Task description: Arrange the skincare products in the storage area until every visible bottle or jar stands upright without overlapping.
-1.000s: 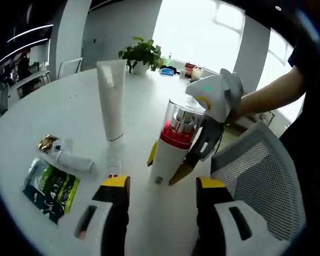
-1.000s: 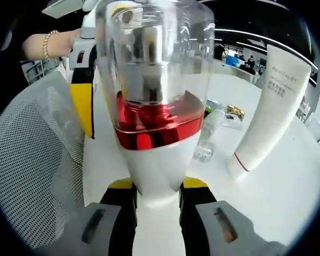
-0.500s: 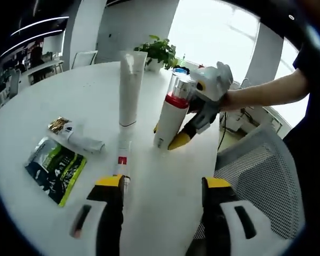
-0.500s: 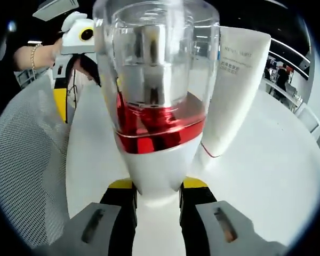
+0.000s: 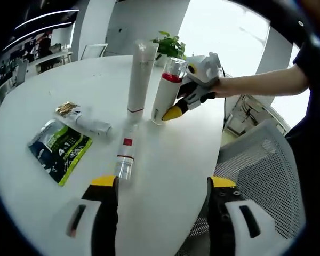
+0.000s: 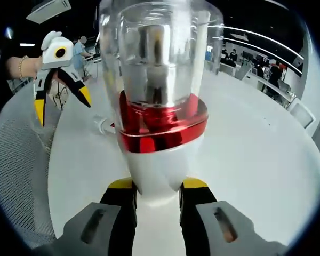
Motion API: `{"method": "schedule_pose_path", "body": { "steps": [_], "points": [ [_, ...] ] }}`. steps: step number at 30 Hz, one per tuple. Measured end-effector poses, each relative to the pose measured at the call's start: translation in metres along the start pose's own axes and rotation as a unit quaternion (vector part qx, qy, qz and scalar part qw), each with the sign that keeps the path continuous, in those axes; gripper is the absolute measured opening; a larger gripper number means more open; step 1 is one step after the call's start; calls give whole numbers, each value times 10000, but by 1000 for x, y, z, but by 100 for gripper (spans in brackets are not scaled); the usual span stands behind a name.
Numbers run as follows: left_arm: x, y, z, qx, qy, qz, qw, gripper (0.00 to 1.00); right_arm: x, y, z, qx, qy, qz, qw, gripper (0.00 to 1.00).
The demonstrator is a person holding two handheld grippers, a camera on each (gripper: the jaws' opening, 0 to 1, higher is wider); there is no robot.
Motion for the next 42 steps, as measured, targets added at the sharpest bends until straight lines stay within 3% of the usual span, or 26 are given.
{"method": "schedule_pose_path", "body": {
  "steps": [15, 32, 35, 42],
  "points": [
    [20, 5, 0, -74, 246, -114, 9996, 62, -4, -31, 10, -14, 0, -24, 10000, 30],
    [14, 4, 1, -23, 275, -33, 9996, 62, -6, -34, 13, 126, -101, 313, 9994, 31],
    [14, 4, 0, -29, 255, -30, 9997, 62, -7, -30, 12, 147, -184, 580, 9980, 37],
    [16, 4, -4, -66, 230, -22, 9997, 62, -3, -18, 9, 197, -1, 619, 9979, 48]
  ]
}}
Point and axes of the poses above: the point that each gripper's makers call its tool centre point, and the gripper's own axes: z roughly forward along the fingers, y roughly to its left, x roughly out of its underside, the point moved 3 cm from there along -z, roughly backward along the fingers, and after that the axes turned 1 degree about -y, right-handed, at the moved point
